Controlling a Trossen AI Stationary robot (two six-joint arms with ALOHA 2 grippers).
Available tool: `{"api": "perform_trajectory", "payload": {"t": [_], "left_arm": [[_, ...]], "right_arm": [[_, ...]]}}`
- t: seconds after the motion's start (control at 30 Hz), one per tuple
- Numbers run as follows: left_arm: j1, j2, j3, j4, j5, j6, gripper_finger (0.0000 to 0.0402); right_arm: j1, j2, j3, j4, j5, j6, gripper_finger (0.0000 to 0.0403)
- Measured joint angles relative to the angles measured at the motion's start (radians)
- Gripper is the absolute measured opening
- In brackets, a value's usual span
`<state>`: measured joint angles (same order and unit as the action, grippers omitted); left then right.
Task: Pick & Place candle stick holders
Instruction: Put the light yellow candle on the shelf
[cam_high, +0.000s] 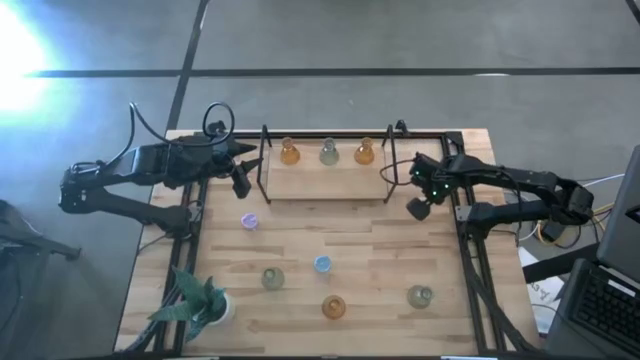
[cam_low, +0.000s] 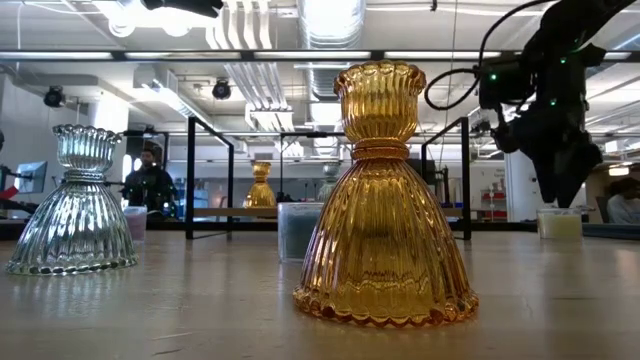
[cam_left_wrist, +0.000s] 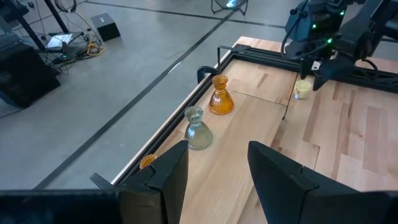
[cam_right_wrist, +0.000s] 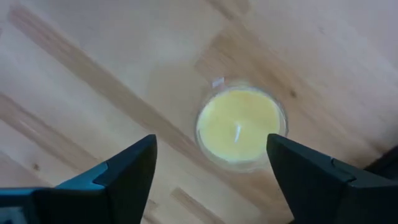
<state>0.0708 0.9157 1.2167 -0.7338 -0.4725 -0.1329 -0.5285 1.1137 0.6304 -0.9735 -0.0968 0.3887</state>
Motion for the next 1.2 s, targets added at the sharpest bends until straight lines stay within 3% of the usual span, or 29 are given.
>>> {"api": "perform_trajectory", "payload": {"t": [0.37,0.7,1.2], "left_arm": [[0.000,0.000,0.000,0.000,0.000,-0.002,0.0172],[0.000,0.000,0.000,0.000,0.000,0.000,0.0172],[0.000,0.000,0.000,0.000,0.000,0.005,0.0172]], "right_arm": [[-0.005,0.001,0.067,-0.023,0.082,-0.002,0.0324],[-0.009,0.003,-0.033,0.021,0.089,0.060,0.0338],[-0.008,0.003,-0.160,0.218,0.096,0.180,0.0313]]}}
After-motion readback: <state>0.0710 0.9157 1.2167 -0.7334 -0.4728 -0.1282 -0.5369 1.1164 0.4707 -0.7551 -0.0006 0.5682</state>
